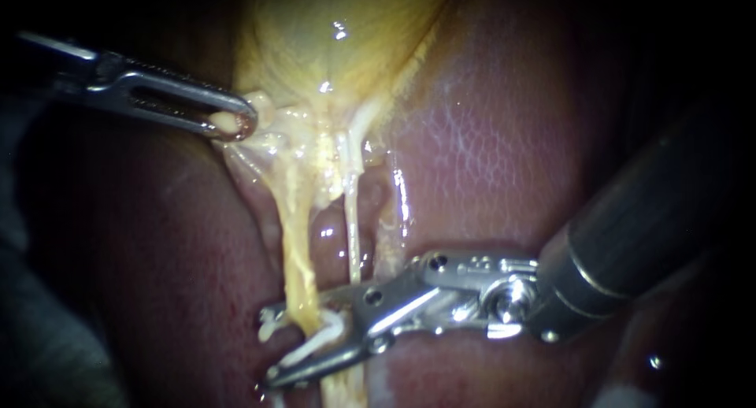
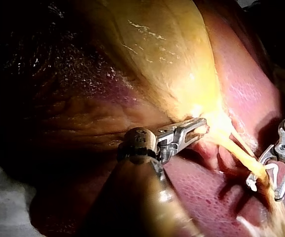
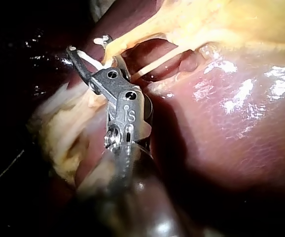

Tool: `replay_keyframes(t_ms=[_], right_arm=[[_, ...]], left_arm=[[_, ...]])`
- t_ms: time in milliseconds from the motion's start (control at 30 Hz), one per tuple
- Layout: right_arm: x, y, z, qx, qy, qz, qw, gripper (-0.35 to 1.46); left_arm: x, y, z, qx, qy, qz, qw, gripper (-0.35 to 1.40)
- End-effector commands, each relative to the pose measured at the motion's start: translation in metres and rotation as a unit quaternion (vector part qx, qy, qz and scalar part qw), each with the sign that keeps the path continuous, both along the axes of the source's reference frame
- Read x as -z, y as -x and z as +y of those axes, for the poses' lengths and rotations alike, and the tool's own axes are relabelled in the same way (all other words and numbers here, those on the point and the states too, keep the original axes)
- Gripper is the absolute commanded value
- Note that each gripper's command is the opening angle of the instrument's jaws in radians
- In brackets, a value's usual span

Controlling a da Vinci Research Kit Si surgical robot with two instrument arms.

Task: Clipping first clip left tube

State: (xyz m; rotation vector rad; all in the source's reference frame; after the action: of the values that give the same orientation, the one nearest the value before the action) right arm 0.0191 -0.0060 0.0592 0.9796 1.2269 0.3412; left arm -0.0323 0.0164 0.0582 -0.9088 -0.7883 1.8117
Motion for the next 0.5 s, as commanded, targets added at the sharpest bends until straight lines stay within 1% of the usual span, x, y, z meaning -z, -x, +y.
replay_keyframes(t_ms=[33, 267, 333, 400, 433, 467, 500], right_arm=[[0.0001, -0.0001, 0.0001, -0.001, -0.004, -0.002, 1.0, 0.26], [-0.0002, -0.0001, 0.0001, -0.002, -0.022, -0.012, 0.9997, -0.01], [-0.0003, 0.0, 0.0002, -0.002, -0.033, -0.017, 0.9993, -0.12], [-0.0004, 0.0001, 0.0003, -0.002, -0.046, -0.023, 0.9987, -0.3], [-0.0004, 0.0002, 0.0003, -0.002, -0.051, -0.026, 0.9984, -0.35], [-0.0005, 0.0003, 0.0003, -0.003, -0.054, -0.026, 0.9982, -0.35], [-0.0005, 0.0003, 0.0004, -0.001, -0.055, -0.031, 0.998, -0.35]], left_arm=[[0.0, 0.0, 0.0, 0.0, 0.0, 0.0, 1.0, -0.35], [-0.0001, 0.0, 0.0, 0.0, 0.0, 0.0, 1.0, -0.35], [-0.0001, 0.0, 0.0, 0.0, 0.0, 0.0, 1.0, -0.35], [-0.0001, 0.0, 0.0, 0.0, 0.0, 0.0, 1.0, -0.35], [-0.0001, 0.0, 0.0, 0.0, 0.0, 0.0, 1.0, -0.35], [-0.0001, 0.0, 0.0, 0.0, 0.0, 0.0, 1.0, -0.35], [-0.0001, 0.0, 0.0, 0.0, 0.0, 0.0, 1.0, -0.35]])
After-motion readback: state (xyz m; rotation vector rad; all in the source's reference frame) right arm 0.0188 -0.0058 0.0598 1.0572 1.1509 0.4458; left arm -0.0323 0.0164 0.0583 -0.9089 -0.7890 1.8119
